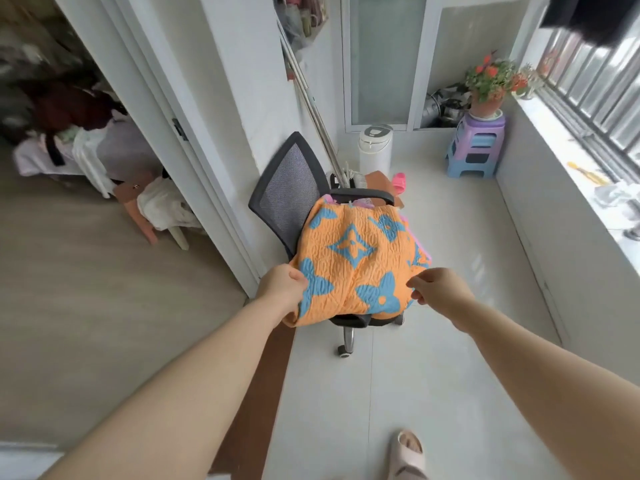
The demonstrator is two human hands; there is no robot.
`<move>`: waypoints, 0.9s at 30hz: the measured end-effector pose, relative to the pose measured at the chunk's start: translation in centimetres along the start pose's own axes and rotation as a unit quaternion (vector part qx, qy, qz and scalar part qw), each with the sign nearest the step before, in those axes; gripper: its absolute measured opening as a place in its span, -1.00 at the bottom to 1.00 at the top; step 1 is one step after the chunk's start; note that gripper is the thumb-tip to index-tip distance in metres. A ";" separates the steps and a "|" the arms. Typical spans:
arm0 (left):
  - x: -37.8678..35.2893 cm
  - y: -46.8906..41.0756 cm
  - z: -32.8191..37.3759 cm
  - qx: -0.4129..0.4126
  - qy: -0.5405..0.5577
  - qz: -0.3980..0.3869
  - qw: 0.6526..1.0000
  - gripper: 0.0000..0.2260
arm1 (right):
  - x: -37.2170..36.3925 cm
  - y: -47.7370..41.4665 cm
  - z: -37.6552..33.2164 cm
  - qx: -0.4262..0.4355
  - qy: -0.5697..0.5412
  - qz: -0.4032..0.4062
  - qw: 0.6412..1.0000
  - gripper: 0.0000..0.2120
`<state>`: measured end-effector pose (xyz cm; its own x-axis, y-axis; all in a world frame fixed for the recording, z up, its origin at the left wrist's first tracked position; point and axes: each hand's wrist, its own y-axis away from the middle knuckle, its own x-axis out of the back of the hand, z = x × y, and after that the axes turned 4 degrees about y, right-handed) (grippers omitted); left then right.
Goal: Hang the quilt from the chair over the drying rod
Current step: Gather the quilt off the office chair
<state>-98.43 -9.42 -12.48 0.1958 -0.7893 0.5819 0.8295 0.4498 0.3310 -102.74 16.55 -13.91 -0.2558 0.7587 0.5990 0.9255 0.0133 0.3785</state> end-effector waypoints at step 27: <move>-12.7 -36.1 7.1 0.074 -0.242 -0.030 0.967 -0.64 | -3.0 -40.9 -0.9 -0.137 0.137 -0.067 0.979 -0.61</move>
<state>-134.53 -12.66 -26.53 -0.1478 -0.5431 0.8266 0.7403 0.4935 0.4566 -140.07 13.19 -30.54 -0.4695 0.5580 0.6842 0.7789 -0.1033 0.6186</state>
